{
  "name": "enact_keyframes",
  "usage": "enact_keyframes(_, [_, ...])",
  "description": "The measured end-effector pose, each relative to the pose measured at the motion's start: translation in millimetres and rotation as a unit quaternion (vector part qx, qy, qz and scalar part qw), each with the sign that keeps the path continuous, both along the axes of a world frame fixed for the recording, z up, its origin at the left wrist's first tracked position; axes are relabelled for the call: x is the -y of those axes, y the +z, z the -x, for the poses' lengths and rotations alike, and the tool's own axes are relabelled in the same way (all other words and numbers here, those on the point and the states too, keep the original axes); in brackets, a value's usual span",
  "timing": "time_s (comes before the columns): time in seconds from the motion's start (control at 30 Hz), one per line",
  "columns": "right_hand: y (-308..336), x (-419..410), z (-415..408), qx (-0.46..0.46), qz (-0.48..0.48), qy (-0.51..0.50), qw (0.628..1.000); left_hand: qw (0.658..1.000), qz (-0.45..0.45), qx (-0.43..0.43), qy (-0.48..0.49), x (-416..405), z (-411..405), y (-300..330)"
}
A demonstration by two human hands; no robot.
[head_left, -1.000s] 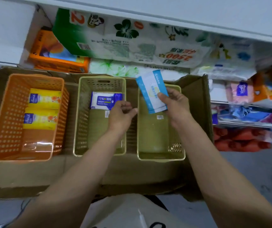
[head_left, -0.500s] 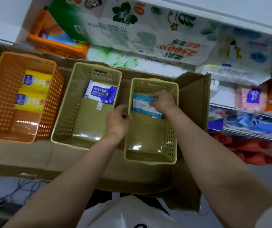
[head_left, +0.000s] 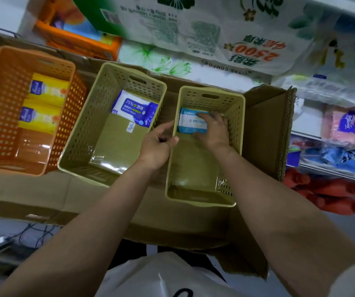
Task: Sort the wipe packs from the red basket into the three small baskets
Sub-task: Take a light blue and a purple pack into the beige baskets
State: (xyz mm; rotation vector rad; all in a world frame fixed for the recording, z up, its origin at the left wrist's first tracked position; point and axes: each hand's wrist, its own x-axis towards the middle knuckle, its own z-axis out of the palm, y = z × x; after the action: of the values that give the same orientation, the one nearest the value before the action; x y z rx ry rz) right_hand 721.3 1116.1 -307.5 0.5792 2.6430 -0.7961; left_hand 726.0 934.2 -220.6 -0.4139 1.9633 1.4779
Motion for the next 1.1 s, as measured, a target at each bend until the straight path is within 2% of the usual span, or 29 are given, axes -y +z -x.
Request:
enact_keyframes(0.2, [-0.6,1.5,3.7,-0.005,-0.021,-0.011,1.000,0.999,-0.031,-0.005,0.018,-1.5,-0.2,-5.4])
enact_keyframes(0.47, [12.9,-1.4,8.9,0.034,-0.017,0.003,0.999,0.999,-0.017,-0.005,0.037,-4.9,-1.4,-8.4])
enact_keyframes(0.63, [45.0,-10.2,21.3,0.087,-0.016,0.042,0.995,0.999,0.026,0.005,0.029,-3.4,4.3,0.3])
enact_keyframes(0.73, [83.8,-13.5,29.7,0.072,-0.052,0.063,0.994,1.000,0.020,0.010,0.013,7.5,12.4,18.7])
enact_keyframes(0.9, [169.4,2.9,34.7,-0.046,-0.078,0.069,0.994,0.991,0.047,-0.122,-0.009,58.1,30.8,77.2])
enact_keyframes(1.1, [260.3,84.2,4.3,-0.182,-0.148,0.119,0.965,0.921,0.158,-0.351,-0.065,177.1,30.5,150.7])
